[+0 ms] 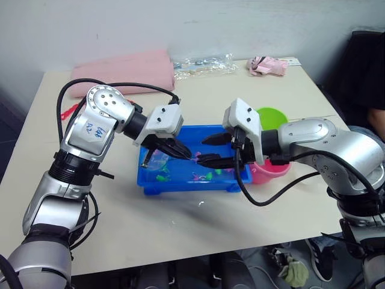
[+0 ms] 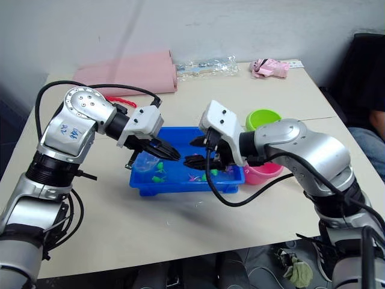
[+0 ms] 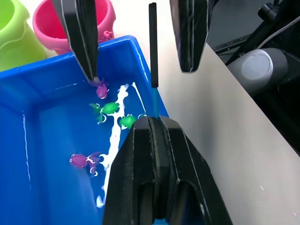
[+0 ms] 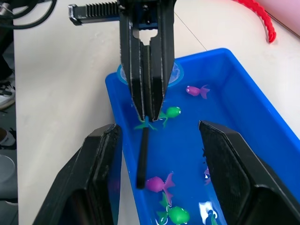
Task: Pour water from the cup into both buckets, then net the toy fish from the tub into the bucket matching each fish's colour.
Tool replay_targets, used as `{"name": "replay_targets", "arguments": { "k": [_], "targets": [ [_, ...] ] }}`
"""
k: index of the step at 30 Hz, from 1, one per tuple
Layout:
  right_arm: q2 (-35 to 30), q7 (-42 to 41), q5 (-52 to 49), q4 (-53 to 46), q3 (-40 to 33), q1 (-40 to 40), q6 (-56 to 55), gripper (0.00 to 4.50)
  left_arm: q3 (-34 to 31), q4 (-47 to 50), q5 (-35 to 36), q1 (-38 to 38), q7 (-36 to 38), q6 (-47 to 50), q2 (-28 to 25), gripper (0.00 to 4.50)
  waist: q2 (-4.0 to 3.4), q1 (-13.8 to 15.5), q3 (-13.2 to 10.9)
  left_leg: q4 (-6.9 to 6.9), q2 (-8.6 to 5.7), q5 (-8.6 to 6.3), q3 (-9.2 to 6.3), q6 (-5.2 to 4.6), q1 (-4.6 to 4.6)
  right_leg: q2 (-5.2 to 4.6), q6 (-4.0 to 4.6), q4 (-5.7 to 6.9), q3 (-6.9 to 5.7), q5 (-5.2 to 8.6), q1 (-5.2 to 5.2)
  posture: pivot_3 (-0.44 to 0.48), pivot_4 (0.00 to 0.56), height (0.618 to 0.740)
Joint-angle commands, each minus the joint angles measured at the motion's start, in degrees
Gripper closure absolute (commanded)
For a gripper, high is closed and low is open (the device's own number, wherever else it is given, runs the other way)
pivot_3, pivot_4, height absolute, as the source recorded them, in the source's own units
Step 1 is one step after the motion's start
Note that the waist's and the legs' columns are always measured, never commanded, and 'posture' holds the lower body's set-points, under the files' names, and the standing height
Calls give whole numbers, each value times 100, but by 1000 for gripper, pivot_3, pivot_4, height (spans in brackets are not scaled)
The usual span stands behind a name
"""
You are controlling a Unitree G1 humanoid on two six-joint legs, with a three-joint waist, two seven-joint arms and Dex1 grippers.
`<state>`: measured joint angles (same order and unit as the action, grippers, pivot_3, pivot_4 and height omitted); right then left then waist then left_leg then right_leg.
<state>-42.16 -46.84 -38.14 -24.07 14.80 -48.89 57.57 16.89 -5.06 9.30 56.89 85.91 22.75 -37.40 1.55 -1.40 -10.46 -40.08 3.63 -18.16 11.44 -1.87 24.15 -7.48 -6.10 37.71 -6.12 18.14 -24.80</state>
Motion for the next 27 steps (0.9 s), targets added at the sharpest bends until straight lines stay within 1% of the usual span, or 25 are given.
{"name": "replay_targets", "arguments": {
  "k": [1,3,5,6,10,11,16,18,20,21,22,24,25,26,27],
  "targets": [
    [4,-73,169,-96,-58,-21,-151,1692,-31,145,114,160,17,9,44,4500,0,1,0,0,0,0,0,0,0,0,0,0,0,0,0,0,150,738],
    [4,-111,200,-125,-62,1,-144,1692,-23,95,74,175,2,-33,71,4500,0,-3,0,0,0,0,0,0,0,0,0,0,0,0,0,0,150,738],
    [-19,-167,269,-148,-38,46,-195,2232,-19,55,59,199,-8,-45,95,4500,0,-2,0,0,-1,0,0,0,0,1,0,0,0,0,0,0,150,738],
    [-46,-212,337,-159,-6,72,-253,2529,-20,43,58,207,-7,-53,102,4500,0,-2,0,0,-2,0,0,0,0,2,0,0,0,0,0,0,150,738],
    [-108,-338,527,-214,32,139,-430,4229,-21,32,57,218,-9,-65,110,4500,0,-1,0,0,-2,0,0,0,0,2,0,0,0,0,0,0,150,738],
    [-108,-357,550,-218,20,156,-459,4452,-20,13,55,228,-5,-74,110,4500,0,-1,0,0,-2,0,0,0,0,1,0,0,0,0,0,0,150,738],
    [-113,-448,588,-245,-56,208,-526,4452,-18,-24,45,249,-13,-82,112,4500,0,-2,0,0,-2,0,0,0,0,1,0,0,0,0,0,0,150,738],
    [-133,-463,536,-255,-159,196,-463,4452,-84,-85,114,254,-98,93,169,4500,0,2,0,-1,-2,0,0,0,0,1,0,0,0,0,0,0,150,738],
    [-196,-442,420,-307,-335,213,-292,4500,-258,-90,339,237,-131,308,230,3825,0,4,0,-1,-1,0,-1,0,0,1,0,0,-1,0,1,0,150,738],
    [-230,-427,362,-337,-420,226,-195,4500,-348,-82,471,228,-122,413,245,3613,0,14,0,-1,-1,0,-2,0,0,0,0,0,0,0,1,0,150,738],
    [-373,-412,183,-420,-673,310,49,4500,-492,-83,611,191,-157,546,228,2933,0,10,0,-1,1,0,-6,0,1,0,0,1,-1,0,1,0,150,738],
    [-626,-404,-145,-567,-1137,496,502,4500,-725,-49,851,78,-177,694,159,2468,-1,13,-1,-1,0,0,-8,0,-1,0,0,0,0,0,1,0,150,738],
    [-752,-395,-328,-644,-1385,599,750,4500,-856,-1,989,-14,-150,750,97,2020,-3,30,-2,0,0,0,-9,0,1,1,0,0,-1,0,0,0,150,738],
    [-850,-342,-508,-698,-1624,691,1041,4500,-955,52,1091,-132,-97,737,11,1728,-3,29,-2,1,7,0,-20,0,2,0,0,-1,-2,0,0,0,150,738],
    [-952,-268,-700,-752,-1865,784,1331,4500,-1028,106,1162,-256,-45,715,-86,1233,-3,26,-2,2,5,0,-21,0,2,-1,0,-2,-2,0,0,0,150,738]
  ]
}}
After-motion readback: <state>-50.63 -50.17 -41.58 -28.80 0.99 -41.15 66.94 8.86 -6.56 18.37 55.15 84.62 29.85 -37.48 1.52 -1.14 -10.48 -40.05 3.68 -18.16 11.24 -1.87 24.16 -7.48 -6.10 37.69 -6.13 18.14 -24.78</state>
